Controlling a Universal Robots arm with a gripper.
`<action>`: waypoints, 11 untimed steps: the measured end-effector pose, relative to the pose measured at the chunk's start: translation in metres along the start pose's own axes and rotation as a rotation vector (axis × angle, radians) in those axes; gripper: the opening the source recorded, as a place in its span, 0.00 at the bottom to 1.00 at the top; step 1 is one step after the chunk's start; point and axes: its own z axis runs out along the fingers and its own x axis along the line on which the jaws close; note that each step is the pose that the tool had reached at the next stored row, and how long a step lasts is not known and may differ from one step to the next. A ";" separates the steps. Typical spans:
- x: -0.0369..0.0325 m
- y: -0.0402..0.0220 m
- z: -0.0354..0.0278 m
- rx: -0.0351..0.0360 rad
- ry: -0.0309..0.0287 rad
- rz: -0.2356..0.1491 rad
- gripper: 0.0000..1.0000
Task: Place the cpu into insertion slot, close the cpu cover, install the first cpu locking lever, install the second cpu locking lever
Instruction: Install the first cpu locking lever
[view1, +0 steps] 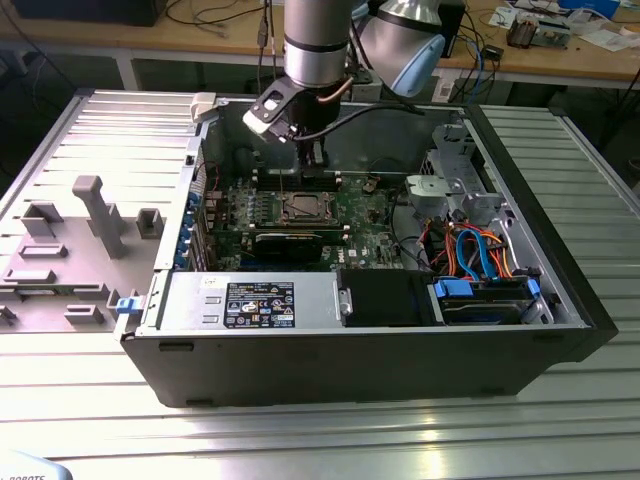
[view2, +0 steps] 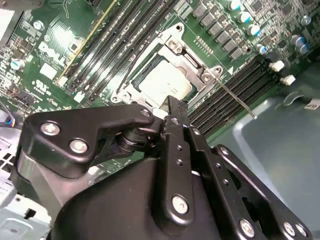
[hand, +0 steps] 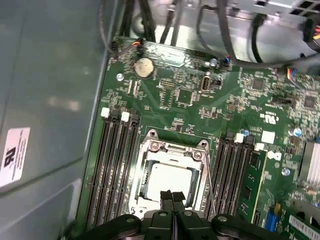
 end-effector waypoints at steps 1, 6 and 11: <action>0.0002 -0.0008 0.0000 -0.0001 0.0000 -0.071 0.11; 0.0002 -0.0016 0.0003 -0.0003 -0.0001 -0.181 0.11; 0.0002 -0.0015 0.0004 -0.0004 -0.0001 -0.208 0.11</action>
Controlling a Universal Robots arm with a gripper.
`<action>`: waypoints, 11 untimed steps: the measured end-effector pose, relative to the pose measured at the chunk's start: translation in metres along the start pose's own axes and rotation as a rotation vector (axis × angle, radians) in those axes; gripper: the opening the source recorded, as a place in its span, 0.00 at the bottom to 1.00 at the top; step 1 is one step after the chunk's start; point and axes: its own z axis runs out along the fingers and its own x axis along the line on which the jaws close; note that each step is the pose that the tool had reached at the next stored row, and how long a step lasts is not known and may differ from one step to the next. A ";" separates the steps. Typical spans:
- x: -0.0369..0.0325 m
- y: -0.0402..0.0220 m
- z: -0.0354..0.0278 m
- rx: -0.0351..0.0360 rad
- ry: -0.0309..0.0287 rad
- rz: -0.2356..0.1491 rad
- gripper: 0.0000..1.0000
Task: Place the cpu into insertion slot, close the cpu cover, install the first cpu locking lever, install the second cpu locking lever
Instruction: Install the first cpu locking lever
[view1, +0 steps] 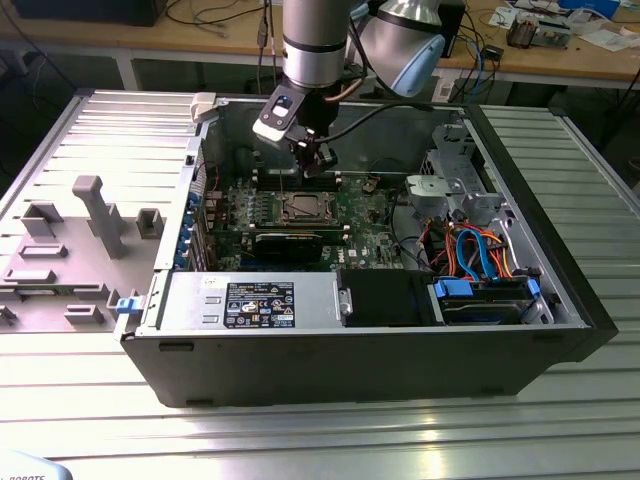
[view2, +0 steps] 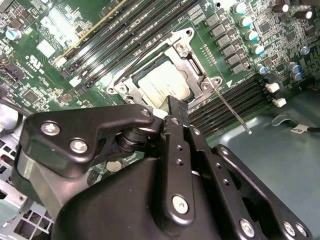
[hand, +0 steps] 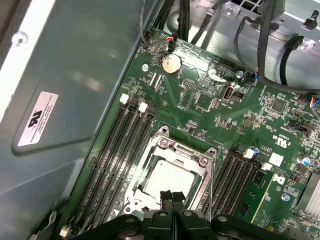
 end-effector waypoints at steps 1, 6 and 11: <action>0.0000 0.0000 0.0000 0.0000 0.0000 -0.007 0.11; -0.0001 -0.0001 0.0002 -0.0001 0.0000 -0.029 0.11; -0.0003 -0.0001 0.0006 0.0000 -0.0001 -0.057 0.11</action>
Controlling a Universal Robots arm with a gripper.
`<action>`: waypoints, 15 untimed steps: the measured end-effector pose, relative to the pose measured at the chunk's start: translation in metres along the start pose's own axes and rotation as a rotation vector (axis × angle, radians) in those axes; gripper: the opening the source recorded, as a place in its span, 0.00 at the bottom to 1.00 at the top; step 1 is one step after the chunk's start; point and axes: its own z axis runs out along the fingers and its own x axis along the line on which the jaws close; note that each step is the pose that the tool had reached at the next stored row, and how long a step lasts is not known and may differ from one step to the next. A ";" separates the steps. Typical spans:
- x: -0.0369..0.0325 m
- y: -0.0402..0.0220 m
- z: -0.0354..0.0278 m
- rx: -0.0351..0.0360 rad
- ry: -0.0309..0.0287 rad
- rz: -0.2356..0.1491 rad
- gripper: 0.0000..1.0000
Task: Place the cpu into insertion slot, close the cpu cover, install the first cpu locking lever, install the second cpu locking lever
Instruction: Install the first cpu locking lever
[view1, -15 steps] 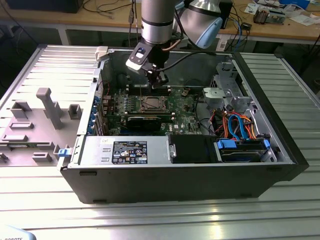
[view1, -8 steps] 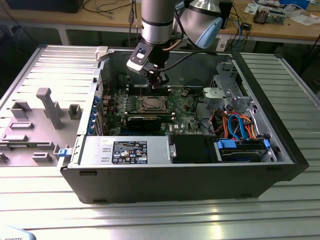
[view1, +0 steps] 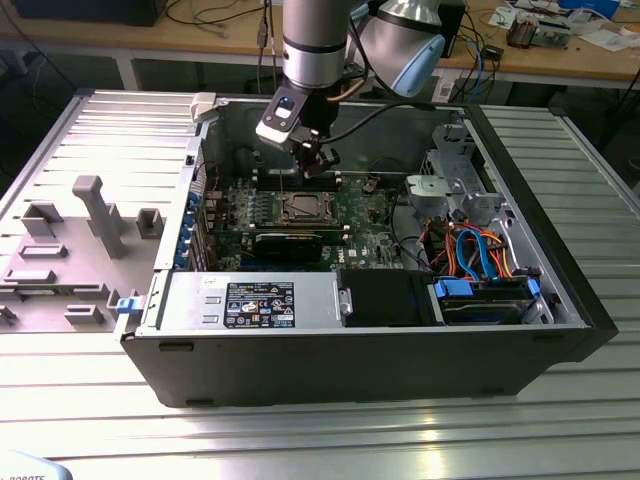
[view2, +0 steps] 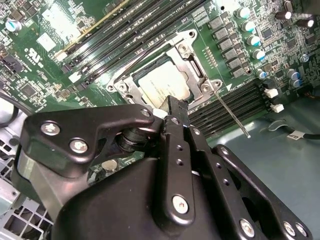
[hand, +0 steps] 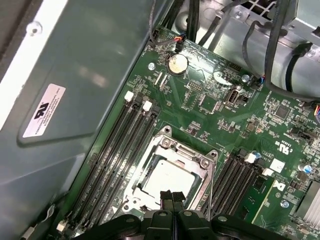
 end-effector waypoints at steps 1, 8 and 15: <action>0.0000 0.0000 0.0001 -0.0001 0.0000 -0.006 0.11; 0.0001 -0.0001 0.0004 -0.0003 -0.0002 -0.166 0.11; 0.0000 -0.0001 -0.0111 -0.0002 -0.0005 -0.174 0.11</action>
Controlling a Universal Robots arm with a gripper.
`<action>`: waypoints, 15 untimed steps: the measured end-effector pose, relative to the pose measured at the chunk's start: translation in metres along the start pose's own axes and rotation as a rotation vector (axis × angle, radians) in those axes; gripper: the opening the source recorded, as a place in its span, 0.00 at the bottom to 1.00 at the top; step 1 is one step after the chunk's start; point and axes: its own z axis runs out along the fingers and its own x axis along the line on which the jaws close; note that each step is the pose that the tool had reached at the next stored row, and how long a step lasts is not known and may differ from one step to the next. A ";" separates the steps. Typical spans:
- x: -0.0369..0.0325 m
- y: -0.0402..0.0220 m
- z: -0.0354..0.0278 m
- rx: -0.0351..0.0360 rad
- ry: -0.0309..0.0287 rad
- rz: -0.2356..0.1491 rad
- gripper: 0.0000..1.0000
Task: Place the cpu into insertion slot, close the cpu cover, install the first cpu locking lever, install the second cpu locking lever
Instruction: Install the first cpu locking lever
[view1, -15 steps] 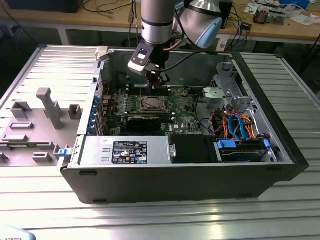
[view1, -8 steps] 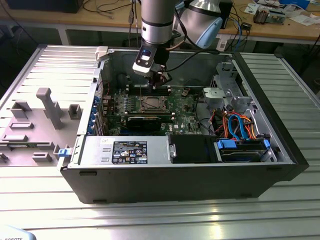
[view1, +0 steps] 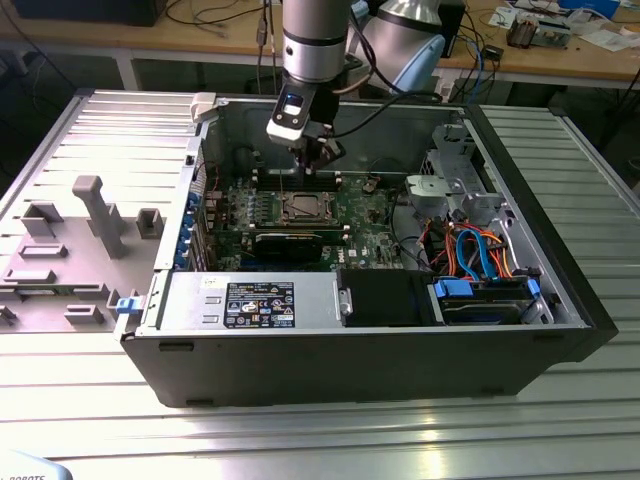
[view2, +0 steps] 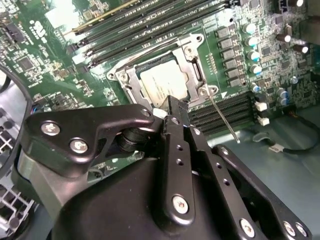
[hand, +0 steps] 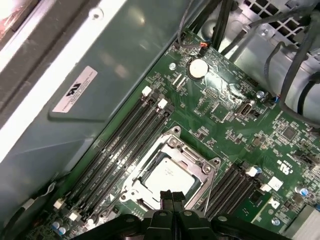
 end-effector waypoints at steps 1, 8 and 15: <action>0.0000 0.0000 -0.0029 -0.0001 0.0000 0.000 0.11; 0.0000 0.0000 -0.0107 0.0001 0.0000 -0.008 0.11; 0.0000 0.0000 -0.0106 -0.0002 0.0000 -0.096 0.11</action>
